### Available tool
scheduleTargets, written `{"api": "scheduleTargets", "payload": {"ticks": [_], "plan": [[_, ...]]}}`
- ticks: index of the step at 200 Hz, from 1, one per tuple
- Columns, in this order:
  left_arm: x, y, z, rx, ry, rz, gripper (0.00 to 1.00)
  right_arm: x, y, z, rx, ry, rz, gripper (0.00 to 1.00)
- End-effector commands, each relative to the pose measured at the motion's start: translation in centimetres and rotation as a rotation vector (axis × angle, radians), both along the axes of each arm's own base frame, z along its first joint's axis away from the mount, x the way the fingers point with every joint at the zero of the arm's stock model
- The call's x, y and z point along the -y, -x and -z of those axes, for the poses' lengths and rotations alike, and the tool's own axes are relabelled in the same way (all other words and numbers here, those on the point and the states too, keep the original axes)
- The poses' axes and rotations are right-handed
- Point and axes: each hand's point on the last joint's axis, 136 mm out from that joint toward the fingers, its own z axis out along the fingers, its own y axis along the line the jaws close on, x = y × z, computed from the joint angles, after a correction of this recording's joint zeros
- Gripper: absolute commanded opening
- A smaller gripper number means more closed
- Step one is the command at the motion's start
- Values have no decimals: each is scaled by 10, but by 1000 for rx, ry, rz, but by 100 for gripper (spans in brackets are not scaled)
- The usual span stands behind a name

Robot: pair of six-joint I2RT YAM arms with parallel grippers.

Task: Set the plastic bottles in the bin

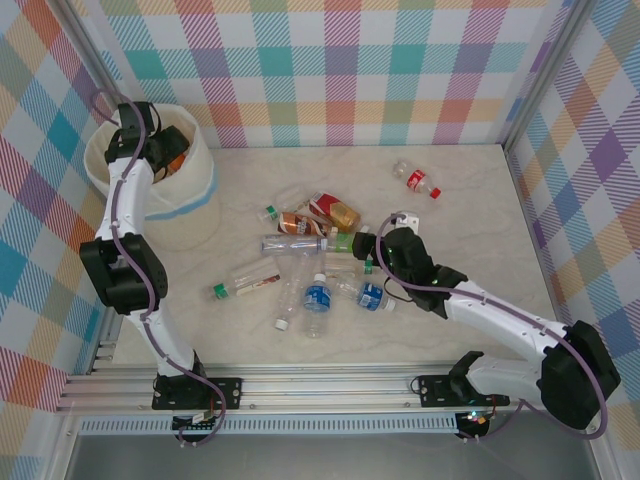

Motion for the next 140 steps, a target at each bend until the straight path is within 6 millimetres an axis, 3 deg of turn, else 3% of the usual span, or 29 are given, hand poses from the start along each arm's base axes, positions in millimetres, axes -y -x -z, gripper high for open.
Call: {"api": "scheduleTargets", "payload": {"ticks": [1, 62, 84, 140], "plan": [[-3, 7, -27, 61, 0, 8, 76, 1, -7, -6, -8, -17, 20, 100], [2, 22, -60, 144, -11, 21, 87, 26, -27, 1, -37, 69, 50, 100], [5, 31, -74, 174, -13, 23, 90, 41, -43, -3, -39, 88, 22, 100], [24, 55, -103, 277, 33, 82, 95, 74, -85, 10, -140, 184, -72, 100]]}}
